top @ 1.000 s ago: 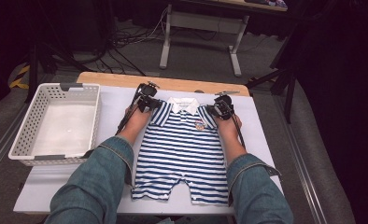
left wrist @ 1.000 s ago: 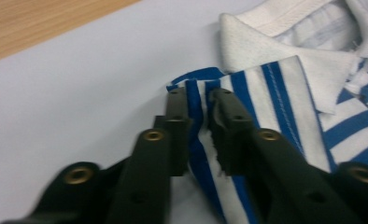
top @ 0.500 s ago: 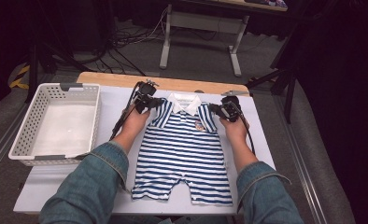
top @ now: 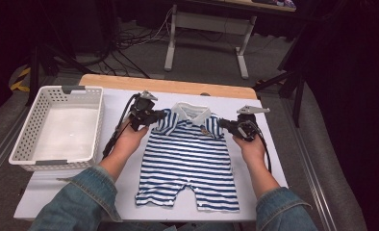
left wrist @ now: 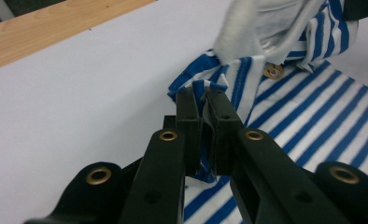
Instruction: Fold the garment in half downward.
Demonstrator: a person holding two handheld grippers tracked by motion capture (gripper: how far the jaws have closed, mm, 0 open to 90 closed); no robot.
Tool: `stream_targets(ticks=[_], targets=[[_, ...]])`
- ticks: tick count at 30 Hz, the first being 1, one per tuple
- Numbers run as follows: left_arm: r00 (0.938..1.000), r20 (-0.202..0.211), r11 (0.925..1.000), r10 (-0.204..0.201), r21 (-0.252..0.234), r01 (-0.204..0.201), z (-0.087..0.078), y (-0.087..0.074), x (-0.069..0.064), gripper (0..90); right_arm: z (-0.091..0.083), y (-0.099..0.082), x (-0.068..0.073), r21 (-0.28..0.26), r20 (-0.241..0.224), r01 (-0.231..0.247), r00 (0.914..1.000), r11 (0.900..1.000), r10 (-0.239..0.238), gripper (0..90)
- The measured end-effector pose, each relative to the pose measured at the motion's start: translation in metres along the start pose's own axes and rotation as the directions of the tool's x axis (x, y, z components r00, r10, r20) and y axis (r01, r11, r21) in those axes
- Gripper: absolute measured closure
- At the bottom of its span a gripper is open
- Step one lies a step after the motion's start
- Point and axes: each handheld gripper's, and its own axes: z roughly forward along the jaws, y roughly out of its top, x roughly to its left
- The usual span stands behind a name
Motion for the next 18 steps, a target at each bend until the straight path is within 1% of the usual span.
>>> stream_targets(ticks=[1, 3, 6, 7, 9, 11, 15, 17, 18], targets=[[1.0000, 0.010, 1.0000, 0.000, -0.006, 0.000, -0.004, -0.005, -0.002, 85.3, -0.002, -0.002, 0.001, -0.002, -0.004, 0.000, 1.0000, 1.0000, 0.000, 87.1], [0.9995, 0.032, 1.0000, -0.002, -0.004, 0.002, -0.008, -0.011, -0.004, 85.4, -0.009, -0.009, 0.005, -0.003, -0.022, -0.002, 0.9998, 1.0000, 0.002, 87.2], [0.9988, 0.047, 0.9999, 0.011, 0.005, -0.011, -0.012, -0.021, -0.008, 85.4, -0.019, -0.022, 0.012, -0.001, -0.050, 0.001, 0.9988, 1.0000, -0.001, 87.4], [0.9986, 0.052, 0.9999, 0.013, 0.010, -0.013, -0.014, -0.024, -0.009, 85.4, -0.019, -0.022, 0.012, -0.001, -0.050, 0.001, 0.9988, 1.0000, -0.001, 87.4], [0.9976, 0.065, 0.9996, 0.023, 0.015, -0.024, -0.017, -0.032, -0.013, 85.3, -0.024, -0.028, 0.015, 0.004, -0.062, 0.008, 0.9980, 1.0000, -0.008, 87.6], [0.9957, 0.088, 0.9992, 0.028, 0.024, -0.031, -0.020, -0.041, -0.016, 85.4, -0.029, -0.037, 0.019, 0.002, -0.079, 0.006, 0.9969, 1.0000, -0.006, 87.7], [0.9925, 0.113, 0.9971, 0.047, 0.054, -0.053, -0.022, -0.057, -0.024, 85.4, -0.034, -0.054, 0.026, 0.017, -0.107, 0.010, 0.9943, 0.9998, -0.008, 87.7], [0.9907, 0.124, 0.9954, 0.055, 0.071, -0.064, -0.022, -0.065, -0.028, 85.4, -0.035, -0.062, 0.030, 0.027, -0.119, 0.018, 0.9927, 0.9995, -0.015, 87.7], [0.9902, 0.125, 0.9948, 0.062, 0.073, -0.071, -0.022, -0.069, -0.030, 85.3, -0.037, -0.070, 0.033, 0.032, -0.130, 0.028, 0.9913, 0.9991, -0.023, 87.7]])
